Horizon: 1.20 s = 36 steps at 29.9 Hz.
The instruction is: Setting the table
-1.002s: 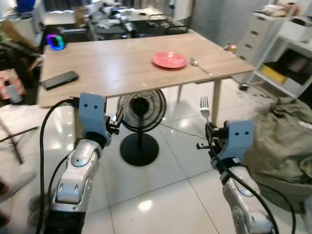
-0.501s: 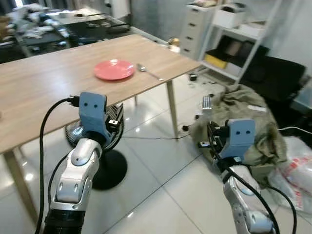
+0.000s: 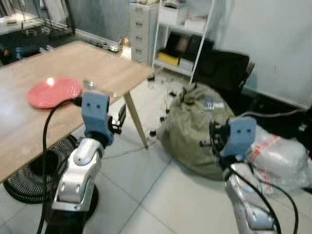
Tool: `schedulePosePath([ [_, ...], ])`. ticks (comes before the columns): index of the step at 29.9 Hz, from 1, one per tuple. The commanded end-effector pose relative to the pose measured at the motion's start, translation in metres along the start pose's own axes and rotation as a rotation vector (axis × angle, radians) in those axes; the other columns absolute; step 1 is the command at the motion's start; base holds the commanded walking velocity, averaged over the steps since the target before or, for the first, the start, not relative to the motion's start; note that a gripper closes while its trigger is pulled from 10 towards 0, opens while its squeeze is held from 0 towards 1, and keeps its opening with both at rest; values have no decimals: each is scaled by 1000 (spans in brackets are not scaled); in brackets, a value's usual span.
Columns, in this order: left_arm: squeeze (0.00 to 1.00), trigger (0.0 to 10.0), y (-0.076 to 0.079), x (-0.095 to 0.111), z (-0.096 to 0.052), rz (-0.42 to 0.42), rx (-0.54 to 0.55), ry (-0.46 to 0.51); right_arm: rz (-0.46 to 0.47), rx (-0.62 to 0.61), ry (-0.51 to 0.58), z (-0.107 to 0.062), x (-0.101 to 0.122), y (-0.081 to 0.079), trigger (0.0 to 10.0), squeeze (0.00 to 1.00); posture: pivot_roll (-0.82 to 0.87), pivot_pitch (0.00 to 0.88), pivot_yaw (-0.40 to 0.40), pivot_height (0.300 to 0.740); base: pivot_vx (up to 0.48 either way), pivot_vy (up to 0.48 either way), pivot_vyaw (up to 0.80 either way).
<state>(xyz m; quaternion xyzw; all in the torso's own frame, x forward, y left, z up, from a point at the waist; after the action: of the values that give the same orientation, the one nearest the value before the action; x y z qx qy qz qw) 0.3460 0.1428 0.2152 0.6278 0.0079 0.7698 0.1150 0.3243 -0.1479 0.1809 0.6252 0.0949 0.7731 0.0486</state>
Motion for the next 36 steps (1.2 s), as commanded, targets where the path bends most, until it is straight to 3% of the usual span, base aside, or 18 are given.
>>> schedulePosePath([
  [1,0,10000,-9,-3,-3,8,29,-13,31,26,14,1,2,-8,10000,0,-64,0,62,740,480,0,0],
  [9,0,10000,-9,-3,-3,11,30,-11,1,65,17,4,3,-16,10000,0,-59,0,60,740,480,0,461],
  [23,0,10000,-8,-3,-4,29,24,-8,36,113,51,6,8,-23,10000,0,-58,0,58,740,470,0,781],
  [32,0,10000,-7,-5,-4,41,31,-19,156,98,64,5,11,-18,10000,0,-62,0,66,740,65,0,165],
  [36,0,10000,-5,-5,-4,34,19,-23,158,94,64,5,11,-18,10000,0,-62,0,69,740,0,0,0],
])
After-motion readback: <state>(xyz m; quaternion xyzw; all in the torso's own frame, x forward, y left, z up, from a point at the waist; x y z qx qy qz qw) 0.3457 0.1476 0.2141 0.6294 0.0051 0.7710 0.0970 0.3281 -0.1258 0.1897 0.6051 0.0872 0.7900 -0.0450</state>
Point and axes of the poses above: a point about 5 cm out from each wrist's last joint towards the gripper, its own z axis pointing out of the wrist towards the gripper, its own x axis along the axis of the wrist's last joint, y = z × x, the point moved 3 cm from there along z, pointing out of the wrist towards the gripper, and after that the axes turned 12 degrees about -z, right-handed, at the moved point
